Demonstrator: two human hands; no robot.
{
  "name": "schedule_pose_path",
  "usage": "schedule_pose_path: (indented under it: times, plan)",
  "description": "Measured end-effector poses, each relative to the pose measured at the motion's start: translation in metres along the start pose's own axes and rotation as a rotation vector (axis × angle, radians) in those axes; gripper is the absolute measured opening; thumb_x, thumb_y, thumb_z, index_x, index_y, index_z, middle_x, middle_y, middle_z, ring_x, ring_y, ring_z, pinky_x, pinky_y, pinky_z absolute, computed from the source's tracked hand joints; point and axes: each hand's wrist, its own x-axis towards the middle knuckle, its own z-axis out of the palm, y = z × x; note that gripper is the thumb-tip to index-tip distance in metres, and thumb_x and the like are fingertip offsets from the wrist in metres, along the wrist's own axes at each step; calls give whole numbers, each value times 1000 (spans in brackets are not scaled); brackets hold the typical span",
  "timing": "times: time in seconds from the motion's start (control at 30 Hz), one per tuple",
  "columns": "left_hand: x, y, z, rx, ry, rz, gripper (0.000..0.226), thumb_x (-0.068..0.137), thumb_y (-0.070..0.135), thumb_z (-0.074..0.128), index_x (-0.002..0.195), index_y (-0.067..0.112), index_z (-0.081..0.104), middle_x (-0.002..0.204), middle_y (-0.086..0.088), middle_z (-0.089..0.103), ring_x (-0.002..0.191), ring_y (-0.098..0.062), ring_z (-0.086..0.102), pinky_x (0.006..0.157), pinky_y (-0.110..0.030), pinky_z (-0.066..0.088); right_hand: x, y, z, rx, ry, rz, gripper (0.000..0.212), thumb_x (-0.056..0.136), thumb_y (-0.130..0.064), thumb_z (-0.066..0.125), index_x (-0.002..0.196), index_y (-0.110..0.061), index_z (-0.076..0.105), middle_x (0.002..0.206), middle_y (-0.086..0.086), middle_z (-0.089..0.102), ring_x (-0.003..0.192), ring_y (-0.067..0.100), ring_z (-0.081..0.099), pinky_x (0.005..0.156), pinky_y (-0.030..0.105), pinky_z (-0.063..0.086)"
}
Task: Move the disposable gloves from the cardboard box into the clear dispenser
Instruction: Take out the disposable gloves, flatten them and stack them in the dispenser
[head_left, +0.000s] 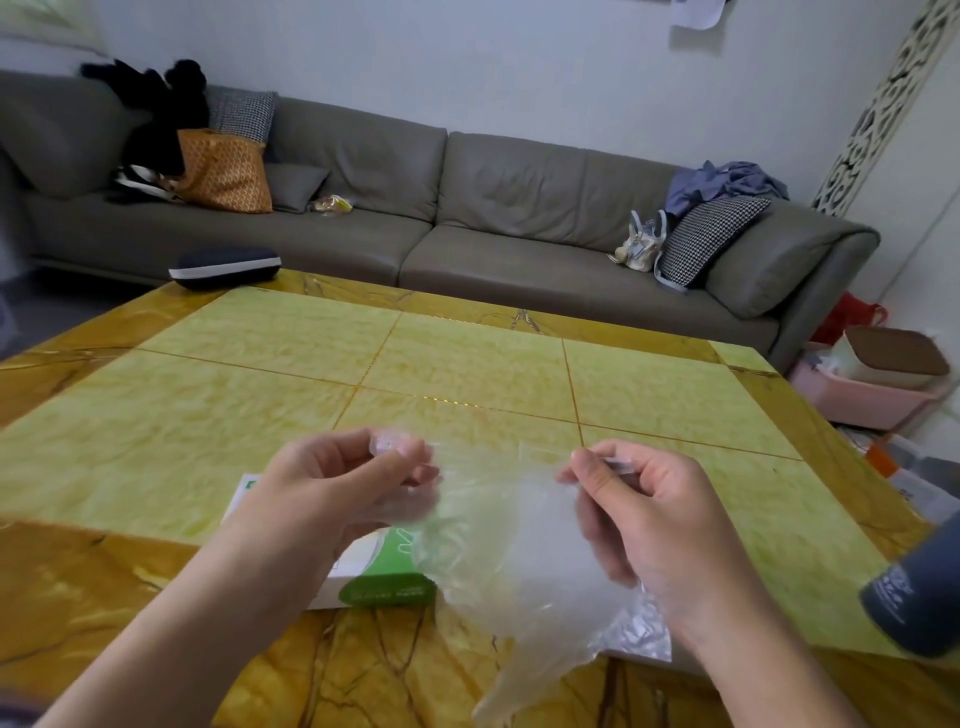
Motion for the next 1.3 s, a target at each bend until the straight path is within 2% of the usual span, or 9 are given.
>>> schedule_pose_path:
  times: [0.23, 0.5, 0.77, 0.83, 0.93, 1.0, 1.07, 1.17, 1.3]
  plan:
    - [1, -4, -4, 80, 32, 65, 21, 80, 24, 83, 94, 10, 78, 96, -14, 73, 90, -20, 68, 85, -34, 49, 0, 2, 1, -18, -5, -20, 25, 103, -21, 63, 83, -15, 76, 60, 16, 59, 41, 21, 41, 40, 21, 32]
    - [6, -5, -5, -152, 92, 70, 14, 88, 14, 73, 94, 2, 75, 89, -18, 67, 77, -21, 65, 63, -22, 58, 1, 5, 4, -3, 12, -22, 24, 103, -17, 64, 83, -11, 76, 58, 14, 58, 40, 21, 40, 39, 22, 29]
    - [6, -5, -3, -192, 121, 88, 22, 89, 20, 69, 100, 2, 75, 86, -16, 65, 75, -22, 64, 74, -29, 59, 0, 3, 3, -8, 4, -11, 25, 103, -19, 64, 83, -15, 77, 60, 14, 59, 42, 21, 42, 39, 22, 31]
    - [5, -5, -3, -142, 55, 63, 34, 92, 34, 73, 109, 4, 74, 95, -16, 69, 86, -24, 69, 88, -38, 55, 0, 3, 3, 0, 7, -9, 25, 103, -19, 63, 83, -15, 77, 60, 14, 60, 43, 22, 43, 39, 23, 31]
    - [0, -7, -2, 148, -102, -43, 68, 65, 64, 88, 114, 20, 74, 113, -2, 78, 109, -17, 73, 100, -39, 48, 0, 3, 2, 30, 36, -5, 26, 104, -20, 62, 83, -14, 77, 59, 14, 58, 43, 22, 42, 38, 24, 30]
    - [-1, -7, 0, 284, -170, -82, 47, 73, 50, 89, 103, 14, 78, 106, -6, 79, 104, -18, 74, 102, -38, 48, 0, 4, -2, 42, 67, -6, 27, 105, -20, 60, 84, -14, 76, 58, 12, 55, 42, 21, 40, 38, 24, 30]
    - [0, -8, 1, 266, -123, -41, 26, 82, 30, 87, 92, 7, 78, 94, -13, 77, 93, -24, 73, 99, -38, 53, 1, 5, -8, 52, 95, 1, 26, 106, -22, 60, 87, -14, 76, 59, 10, 55, 43, 20, 39, 39, 24, 29]
    - [3, -11, 1, 122, -54, -5, 20, 80, 24, 82, 85, 6, 77, 90, -18, 72, 89, -27, 71, 84, -30, 59, 2, 7, -17, 81, 115, 20, 25, 105, -22, 61, 88, -13, 77, 61, 10, 54, 45, 20, 38, 40, 24, 26]
    - [4, -13, 13, -66, -41, -56, 30, 90, 23, 74, 101, -5, 72, 101, -24, 72, 91, -33, 71, 70, -28, 61, 0, 11, -24, 105, 138, 35, 26, 105, -22, 62, 85, -14, 77, 60, 11, 52, 44, 20, 37, 41, 23, 25]
